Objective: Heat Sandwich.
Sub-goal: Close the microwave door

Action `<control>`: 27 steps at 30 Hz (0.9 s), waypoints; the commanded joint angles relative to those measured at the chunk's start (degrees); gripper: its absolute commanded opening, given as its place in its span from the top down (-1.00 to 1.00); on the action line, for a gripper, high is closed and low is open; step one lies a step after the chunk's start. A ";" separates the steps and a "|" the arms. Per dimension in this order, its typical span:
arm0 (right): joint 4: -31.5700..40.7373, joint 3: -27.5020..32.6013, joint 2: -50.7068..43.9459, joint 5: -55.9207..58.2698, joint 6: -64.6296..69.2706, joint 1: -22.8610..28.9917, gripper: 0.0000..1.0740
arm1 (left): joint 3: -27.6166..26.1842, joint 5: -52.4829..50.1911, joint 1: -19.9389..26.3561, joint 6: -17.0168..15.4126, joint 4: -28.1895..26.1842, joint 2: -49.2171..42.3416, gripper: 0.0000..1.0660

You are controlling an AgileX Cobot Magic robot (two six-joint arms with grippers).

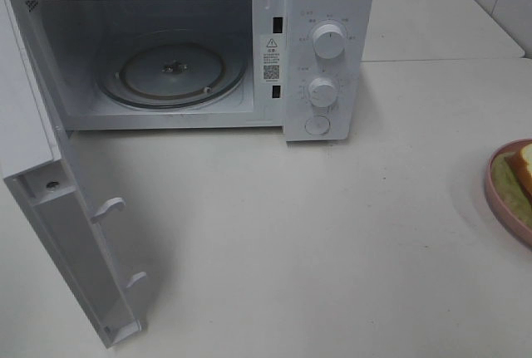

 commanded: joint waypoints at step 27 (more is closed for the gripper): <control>0.11 -0.06 -1.38 -0.46 0.34 0.23 -0.22 | 0.11 -0.80 -0.40 -0.23 0.23 -0.80 -0.27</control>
